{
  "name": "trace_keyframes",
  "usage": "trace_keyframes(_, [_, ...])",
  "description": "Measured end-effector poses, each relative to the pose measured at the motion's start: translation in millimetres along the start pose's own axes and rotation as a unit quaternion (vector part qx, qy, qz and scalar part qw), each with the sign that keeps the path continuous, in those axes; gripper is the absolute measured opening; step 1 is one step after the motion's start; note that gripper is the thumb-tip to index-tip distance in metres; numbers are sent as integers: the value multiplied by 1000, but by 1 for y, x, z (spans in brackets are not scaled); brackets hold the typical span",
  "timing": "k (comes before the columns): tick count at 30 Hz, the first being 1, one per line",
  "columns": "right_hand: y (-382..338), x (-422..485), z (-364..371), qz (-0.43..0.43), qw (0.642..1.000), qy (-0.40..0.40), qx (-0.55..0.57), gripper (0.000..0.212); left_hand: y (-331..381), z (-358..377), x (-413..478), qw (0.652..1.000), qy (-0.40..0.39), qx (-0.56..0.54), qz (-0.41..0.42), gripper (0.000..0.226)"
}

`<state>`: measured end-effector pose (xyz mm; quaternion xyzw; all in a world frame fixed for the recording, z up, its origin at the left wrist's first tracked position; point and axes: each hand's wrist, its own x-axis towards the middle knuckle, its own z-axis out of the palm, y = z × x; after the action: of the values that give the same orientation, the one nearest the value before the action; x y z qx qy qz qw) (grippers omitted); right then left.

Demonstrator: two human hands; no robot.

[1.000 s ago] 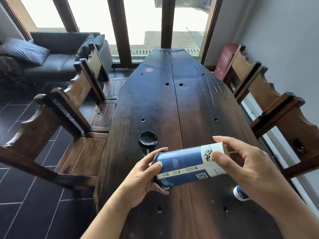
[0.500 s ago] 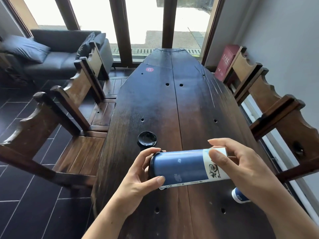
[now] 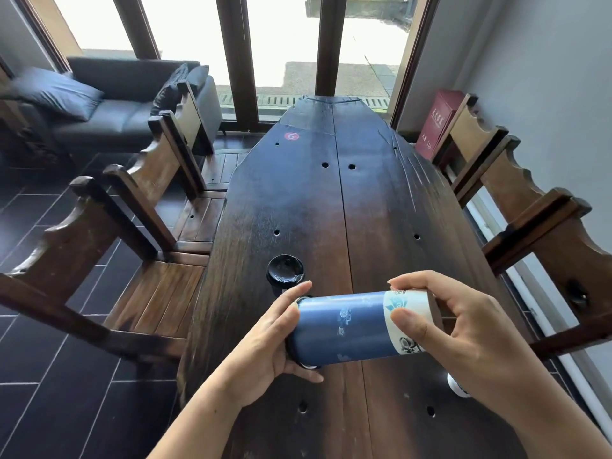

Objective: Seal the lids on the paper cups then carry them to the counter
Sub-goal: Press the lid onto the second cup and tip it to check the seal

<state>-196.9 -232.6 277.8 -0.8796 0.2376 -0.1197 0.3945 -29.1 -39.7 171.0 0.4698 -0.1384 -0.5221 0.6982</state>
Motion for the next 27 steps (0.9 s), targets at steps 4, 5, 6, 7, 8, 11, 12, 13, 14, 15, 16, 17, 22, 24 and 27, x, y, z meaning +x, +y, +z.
trace_keyframes(4, [0,0,0,-12,1000,3,5,34,-1,-3,1,999,-25,30,-12,80])
trace_keyframes(5, [1,0,1,-10,1000,3,11,33,-3,-5,2,999,-24,31,-10,80])
trace_keyframes(6, [2,-1,1,-8,1000,2,17,32,-4,-6,2,999,-23,32,-5,79])
trace_keyframes(7, [3,-1,2,-6,1000,2,22,34,-6,-7,2,999,-22,32,2,78])
trace_keyframes(8, [5,-1,2,-5,1000,1,24,36,-7,-7,2,999,-18,32,12,77])
trace_keyframes(11, [9,-2,2,2,1000,-14,26,50,-11,-7,1,998,-1,38,44,71])
trace_keyframes(12, [9,-2,1,4,999,-21,35,54,-11,-7,0,998,3,39,56,66])
trace_keyframes(13, [10,-3,1,9,998,-27,53,58,-12,-7,-1,997,6,38,66,64])
trace_keyframes(14, [10,-3,1,18,996,-30,77,60,-12,-7,-2,997,6,37,75,64])
trace_keyframes(15, [10,-3,0,28,994,-31,100,61,-13,-7,-3,996,4,35,81,65])
trace_keyframes(16, [11,-3,-1,35,992,-30,116,61,-13,-7,-4,996,2,33,85,67])
trace_keyframes(17, [11,-3,-3,41,991,-30,128,61,-14,-7,-5,996,-2,31,88,69])
trace_keyframes(22, [15,-5,-6,62,988,-32,140,61,-16,-6,-7,994,-9,37,101,69])
trace_keyframes(24, [15,-6,-6,70,986,-31,149,58,-18,-5,-7,994,-7,35,104,71])
trace_keyframes(27, [15,-6,-5,62,989,-36,128,55,-18,-4,-8,994,-4,29,104,80])
